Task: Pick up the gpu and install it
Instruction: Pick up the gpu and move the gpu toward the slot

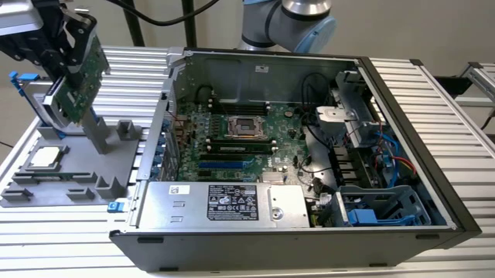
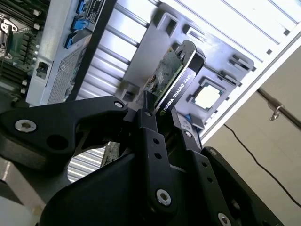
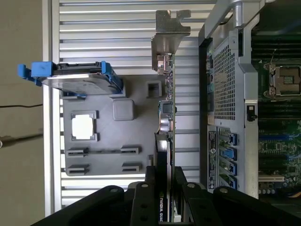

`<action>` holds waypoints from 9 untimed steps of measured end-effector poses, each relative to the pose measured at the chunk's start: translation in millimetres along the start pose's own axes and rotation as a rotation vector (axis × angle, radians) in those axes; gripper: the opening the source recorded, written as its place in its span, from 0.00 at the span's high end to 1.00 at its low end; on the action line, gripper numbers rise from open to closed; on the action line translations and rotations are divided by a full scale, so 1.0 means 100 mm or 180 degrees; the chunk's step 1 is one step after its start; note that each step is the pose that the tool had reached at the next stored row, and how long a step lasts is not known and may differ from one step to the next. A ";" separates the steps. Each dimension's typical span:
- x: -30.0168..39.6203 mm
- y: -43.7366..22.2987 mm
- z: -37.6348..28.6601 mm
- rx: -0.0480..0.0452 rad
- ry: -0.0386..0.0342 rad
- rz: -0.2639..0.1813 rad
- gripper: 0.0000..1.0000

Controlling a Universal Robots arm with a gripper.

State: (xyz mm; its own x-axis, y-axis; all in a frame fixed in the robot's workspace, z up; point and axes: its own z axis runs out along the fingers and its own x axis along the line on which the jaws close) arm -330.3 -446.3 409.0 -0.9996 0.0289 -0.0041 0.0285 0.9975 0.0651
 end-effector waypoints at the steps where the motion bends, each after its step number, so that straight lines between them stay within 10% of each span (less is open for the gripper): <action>1: -0.009 0.000 0.000 0.0000 0.0000 0.0000 1.00; 9: -0.086 0.002 0.001 0.0000 0.0000 0.0000 1.00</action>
State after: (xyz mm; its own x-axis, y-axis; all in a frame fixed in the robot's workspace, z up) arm -321.7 -446.3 409.0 -0.9996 0.0288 -0.0042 0.0285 0.9975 0.0652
